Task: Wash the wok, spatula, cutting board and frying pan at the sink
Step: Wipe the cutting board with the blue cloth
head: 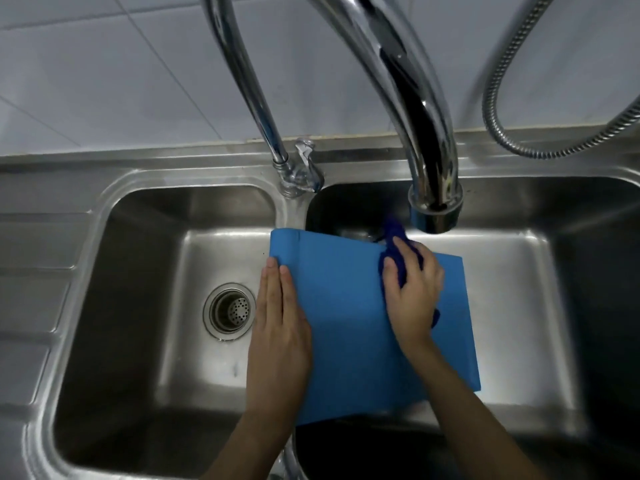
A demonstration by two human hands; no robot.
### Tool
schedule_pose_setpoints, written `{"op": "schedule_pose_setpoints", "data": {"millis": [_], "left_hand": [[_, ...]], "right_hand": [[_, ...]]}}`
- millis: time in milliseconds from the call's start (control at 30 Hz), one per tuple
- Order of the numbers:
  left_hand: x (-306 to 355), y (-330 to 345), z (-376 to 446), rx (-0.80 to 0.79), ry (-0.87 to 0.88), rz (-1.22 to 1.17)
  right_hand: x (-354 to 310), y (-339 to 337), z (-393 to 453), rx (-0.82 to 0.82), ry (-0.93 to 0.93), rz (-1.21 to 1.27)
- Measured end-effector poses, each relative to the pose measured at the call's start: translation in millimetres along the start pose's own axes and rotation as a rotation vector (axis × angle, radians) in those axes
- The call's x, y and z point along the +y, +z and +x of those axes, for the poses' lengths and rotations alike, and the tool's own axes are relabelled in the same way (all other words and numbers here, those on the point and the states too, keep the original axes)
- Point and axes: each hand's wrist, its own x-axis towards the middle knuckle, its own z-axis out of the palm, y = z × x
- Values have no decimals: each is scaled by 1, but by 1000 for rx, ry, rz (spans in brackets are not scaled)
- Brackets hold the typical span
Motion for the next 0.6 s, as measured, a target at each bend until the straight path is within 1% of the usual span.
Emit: {"op": "schedule_pose_setpoints", "data": {"millis": [67, 133, 167, 200, 233, 267, 333, 400, 467, 533, 600], "left_hand": [[-2, 0, 1, 2, 1, -3], [-2, 1, 0, 11, -6, 2], [-2, 1, 0, 12, -7, 1], [-1, 1, -1, 13, -5, 0], [0, 1, -1, 13, -4, -1], [0, 0, -1, 14, -4, 1], [0, -1, 0, 11, -14, 4], [0, -3, 1, 17, 4, 0], [1, -4, 1, -1, 58, -1], [1, -4, 0, -21, 60, -8], [0, -2, 1, 11, -9, -64]], "right_hand": [[44, -8, 14, 61, 268, -99], [69, -17, 25, 68, 539, -139], [69, -17, 27, 67, 625, -138], [59, -15, 27, 63, 646, -129], [42, -12, 25, 59, 605, -106], [20, -7, 20, 54, 515, -64], [-37, 1, 8, 23, 261, 55], [-96, 5, -6, -56, 10, 165], [-135, 4, -17, -144, -168, 215], [-135, 4, -19, -167, -244, 234], [-102, 0, -23, -134, -247, 216]]}}
